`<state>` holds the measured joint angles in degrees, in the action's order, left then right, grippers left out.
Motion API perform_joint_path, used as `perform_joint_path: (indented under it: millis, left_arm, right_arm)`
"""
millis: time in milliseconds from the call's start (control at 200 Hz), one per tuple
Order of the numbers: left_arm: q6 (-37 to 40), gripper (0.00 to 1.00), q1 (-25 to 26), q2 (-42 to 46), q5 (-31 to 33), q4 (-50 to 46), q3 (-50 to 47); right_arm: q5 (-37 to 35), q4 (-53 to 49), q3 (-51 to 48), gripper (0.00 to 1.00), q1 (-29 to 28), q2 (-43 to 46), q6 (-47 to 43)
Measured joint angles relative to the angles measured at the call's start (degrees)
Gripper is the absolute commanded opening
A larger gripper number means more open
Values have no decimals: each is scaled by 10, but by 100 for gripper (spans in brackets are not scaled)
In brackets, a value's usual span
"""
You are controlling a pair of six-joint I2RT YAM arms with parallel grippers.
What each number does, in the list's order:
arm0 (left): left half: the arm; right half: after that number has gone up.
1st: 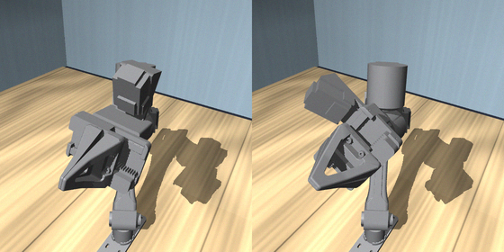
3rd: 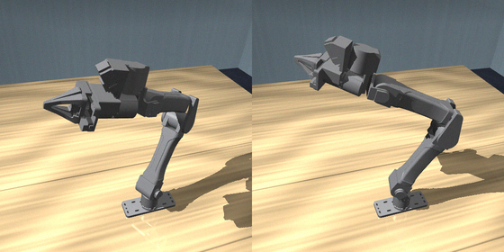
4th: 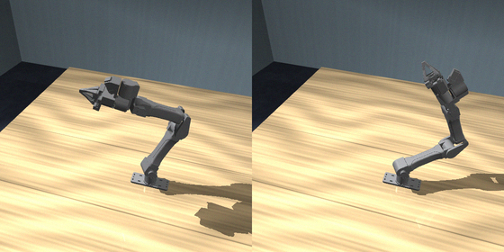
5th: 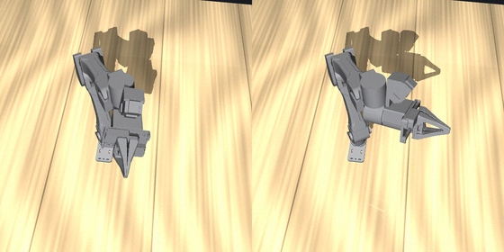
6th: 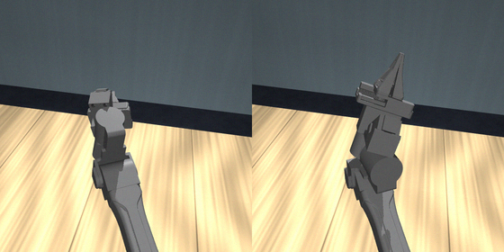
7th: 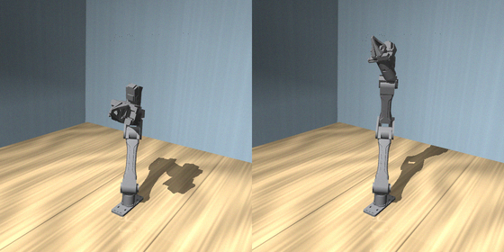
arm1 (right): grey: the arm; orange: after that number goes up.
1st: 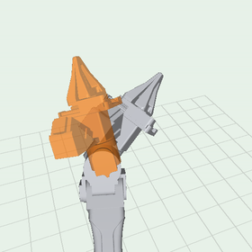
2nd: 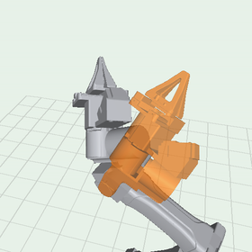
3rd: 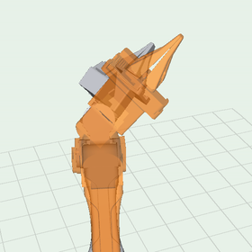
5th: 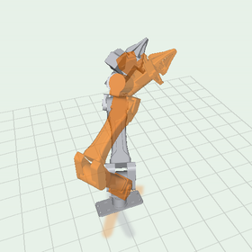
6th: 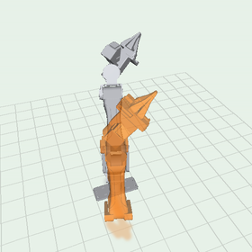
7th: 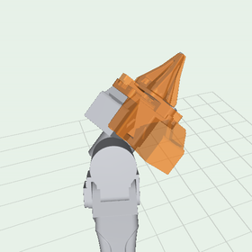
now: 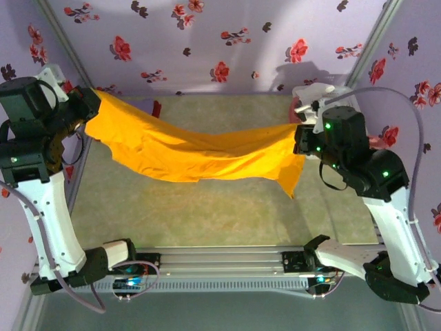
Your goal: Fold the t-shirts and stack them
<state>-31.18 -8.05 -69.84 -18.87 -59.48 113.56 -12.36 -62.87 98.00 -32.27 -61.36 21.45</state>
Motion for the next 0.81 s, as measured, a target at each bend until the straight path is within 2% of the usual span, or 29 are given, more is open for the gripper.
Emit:
perform_joint_path:
  millis: [255, 420, 495, 570, 710, 805]
  left_arm:
    - [-2, 0, 0, -111, -26, -51, 139]
    - [-2, 0, 0, -133, -39, -60, 134]
    - [-1, 0, 0, -115, -41, -54, 87]
    - [2, 0, 0, -77, -40, -43, -2]
    - [5, 0, 0, 5, -35, -30, -206]
    - [5, 0, 0, 37, -32, -22, -317]
  right_arm:
    - [-19, -22, 44, 0, 0, -40, -18]
    - [-21, -23, 58, 0, 3, -74, -22]
    - [-26, -31, 52, 0, 4, -77, -17]
    - [-34, -25, 7, 0, 3, -55, -7]
    - [-32, -13, -189, 0, 0, 45, 35]
    - [-6, -7, -303, 0, 0, 78, 75]
